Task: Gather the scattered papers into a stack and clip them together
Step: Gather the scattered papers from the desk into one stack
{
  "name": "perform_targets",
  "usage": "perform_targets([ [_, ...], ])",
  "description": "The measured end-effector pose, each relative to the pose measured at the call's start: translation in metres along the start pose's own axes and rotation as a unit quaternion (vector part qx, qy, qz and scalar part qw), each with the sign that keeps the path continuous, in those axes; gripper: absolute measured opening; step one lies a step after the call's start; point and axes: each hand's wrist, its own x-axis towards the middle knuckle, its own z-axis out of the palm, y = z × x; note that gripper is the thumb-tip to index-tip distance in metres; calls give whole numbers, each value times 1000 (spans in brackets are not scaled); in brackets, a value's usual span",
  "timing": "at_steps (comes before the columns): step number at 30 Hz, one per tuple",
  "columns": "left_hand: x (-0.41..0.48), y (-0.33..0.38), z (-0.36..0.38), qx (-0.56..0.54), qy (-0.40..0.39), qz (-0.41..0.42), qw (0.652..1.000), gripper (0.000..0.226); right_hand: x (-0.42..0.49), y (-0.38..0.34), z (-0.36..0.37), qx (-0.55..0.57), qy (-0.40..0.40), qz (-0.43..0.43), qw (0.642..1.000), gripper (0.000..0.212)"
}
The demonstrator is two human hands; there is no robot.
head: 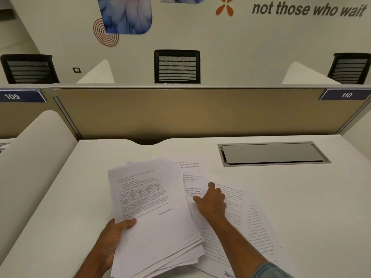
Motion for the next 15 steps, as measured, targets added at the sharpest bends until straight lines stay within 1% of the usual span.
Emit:
perform_targets([
  [3,6,-2,-2,12,11,-3,1000,36,7,-12,8,-74,4,23,997,78],
  [6,8,-4,-2,22,8,-2,1000,41,9,-21,16,-120,4,50,991,79],
  [8,9,-4,-2,30,3,2,1000,40,11,-25,21,-120,4,56,991,77],
  [11,9,-2,-4,31,-4,-9,999,29,14,-27,22,-86,-5,71,994,69],
  [12,8,-2,-5,29,-7,-17,999,28,14,-27,22,-79,-4,75,994,70],
  [15,5,0,-5,27,-16,-16,999,28,14,-28,24,-85,13,77,993,82],
])
